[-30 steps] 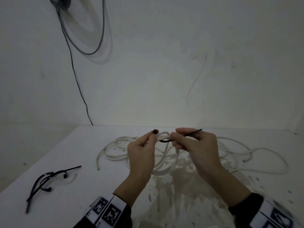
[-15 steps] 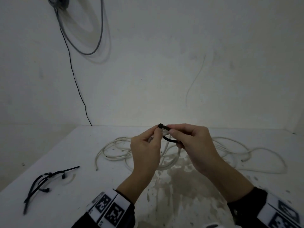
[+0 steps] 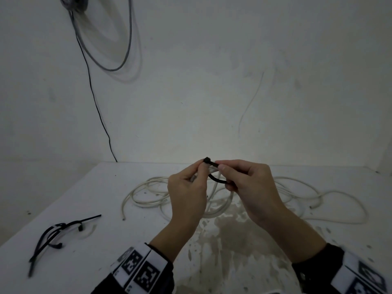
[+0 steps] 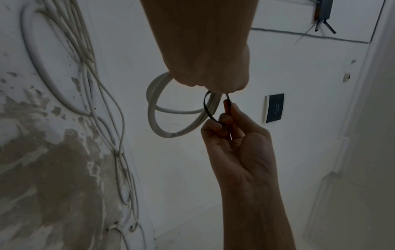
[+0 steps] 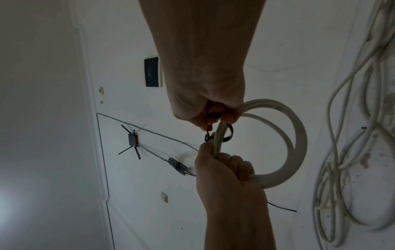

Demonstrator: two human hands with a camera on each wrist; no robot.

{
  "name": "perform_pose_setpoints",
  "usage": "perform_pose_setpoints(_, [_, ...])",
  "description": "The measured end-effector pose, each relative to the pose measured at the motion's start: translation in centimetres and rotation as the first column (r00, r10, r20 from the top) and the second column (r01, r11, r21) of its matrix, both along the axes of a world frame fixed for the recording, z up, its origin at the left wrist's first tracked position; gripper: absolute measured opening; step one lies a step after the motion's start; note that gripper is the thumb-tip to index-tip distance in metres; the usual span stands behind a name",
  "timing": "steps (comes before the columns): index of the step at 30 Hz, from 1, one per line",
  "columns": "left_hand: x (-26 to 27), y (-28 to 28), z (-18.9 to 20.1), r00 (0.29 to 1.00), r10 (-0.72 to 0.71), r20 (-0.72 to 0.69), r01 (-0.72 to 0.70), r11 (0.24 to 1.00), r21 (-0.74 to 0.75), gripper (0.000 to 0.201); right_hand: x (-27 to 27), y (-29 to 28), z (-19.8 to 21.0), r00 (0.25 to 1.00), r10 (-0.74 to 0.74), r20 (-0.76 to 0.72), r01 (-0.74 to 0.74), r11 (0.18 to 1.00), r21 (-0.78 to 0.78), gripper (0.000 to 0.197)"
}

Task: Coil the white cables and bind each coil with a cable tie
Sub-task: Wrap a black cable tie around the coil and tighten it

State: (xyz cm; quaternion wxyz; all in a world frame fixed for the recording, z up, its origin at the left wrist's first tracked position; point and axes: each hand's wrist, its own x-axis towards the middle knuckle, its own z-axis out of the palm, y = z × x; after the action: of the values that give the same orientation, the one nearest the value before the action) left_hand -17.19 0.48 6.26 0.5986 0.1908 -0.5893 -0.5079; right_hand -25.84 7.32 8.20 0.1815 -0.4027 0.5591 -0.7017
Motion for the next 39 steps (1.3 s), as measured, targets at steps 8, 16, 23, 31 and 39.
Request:
perform_pose_setpoints(8, [0.1,0.2,-0.3,1.000,-0.015,-0.004,0.015,1.000,0.020,0.045,0.6,0.1,0.4,0.997,-0.040,-0.059,0.039,0.999,-0.016,0.015])
perform_pose_setpoints(16, [0.2,0.0,-0.3,1.000,-0.012,-0.007,0.012,1.000,0.003,0.041,1.2,0.4,0.7,0.996,-0.053,-0.072,0.053,0.999,-0.005,0.017])
perform_pose_setpoints(23, [0.2,0.1,-0.7,0.997,0.078,0.006,-0.077,0.990,-0.119,0.034,1.3,0.1,0.8,0.997,-0.066,-0.034,0.067,0.998,0.012,0.014])
perform_pose_setpoints(31, [0.3,-0.5,-1.2,0.976,0.217,0.030,-0.191,0.912,-0.362,0.019,1.4,-0.5,0.5,0.988,0.018,0.154,-0.019,1.000,0.008,0.010])
perform_pose_setpoints(39, [0.8,-1.2,-0.8,0.985,0.166,0.049,-0.132,0.901,-0.413,0.018,1.4,-0.1,0.6,0.964,0.118,0.237,-0.116,0.993,-0.025,0.015])
